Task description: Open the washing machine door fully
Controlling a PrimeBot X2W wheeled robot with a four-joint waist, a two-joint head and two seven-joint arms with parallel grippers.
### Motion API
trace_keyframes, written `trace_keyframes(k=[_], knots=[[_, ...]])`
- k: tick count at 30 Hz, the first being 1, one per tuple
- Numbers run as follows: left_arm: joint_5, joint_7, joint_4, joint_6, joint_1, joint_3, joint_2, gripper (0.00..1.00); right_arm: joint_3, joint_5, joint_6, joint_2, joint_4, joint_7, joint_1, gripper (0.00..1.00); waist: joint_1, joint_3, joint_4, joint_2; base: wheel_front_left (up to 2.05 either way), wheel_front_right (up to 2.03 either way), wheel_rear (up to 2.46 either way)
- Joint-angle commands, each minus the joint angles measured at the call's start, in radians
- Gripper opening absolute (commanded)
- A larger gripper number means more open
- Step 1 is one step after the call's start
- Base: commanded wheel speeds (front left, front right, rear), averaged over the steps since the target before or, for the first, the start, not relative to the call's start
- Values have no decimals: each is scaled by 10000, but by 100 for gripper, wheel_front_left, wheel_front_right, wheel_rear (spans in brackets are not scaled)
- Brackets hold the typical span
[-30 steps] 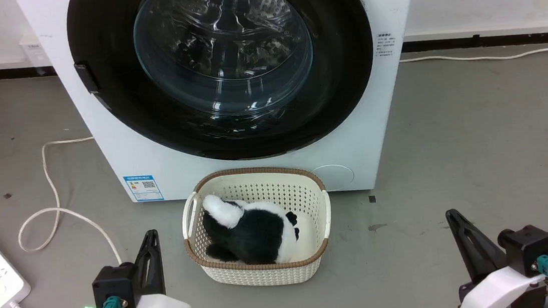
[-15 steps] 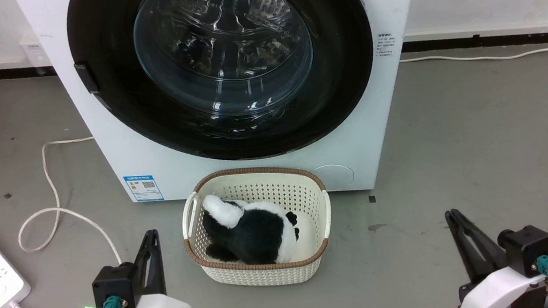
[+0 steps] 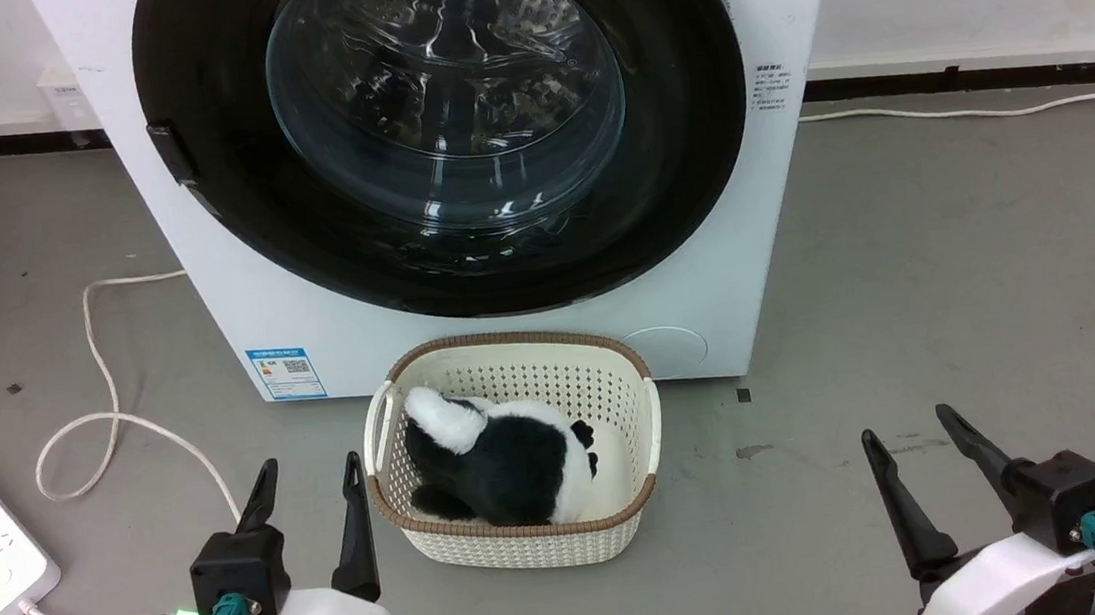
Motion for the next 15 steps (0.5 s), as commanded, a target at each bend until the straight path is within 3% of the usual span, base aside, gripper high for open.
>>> trace_keyframes(k=[1,15], knots=[[-32,-96,-55,54,35,-21,3,100,-32,111,-1,0,26,-112,-28,100,0,12,5,0,0,0,0],[-177,-430,-283,200,-180,-332,6,100,-171,357,-2,-145,-247,-444,-477,100,0,627,187,0,0,0,0]])
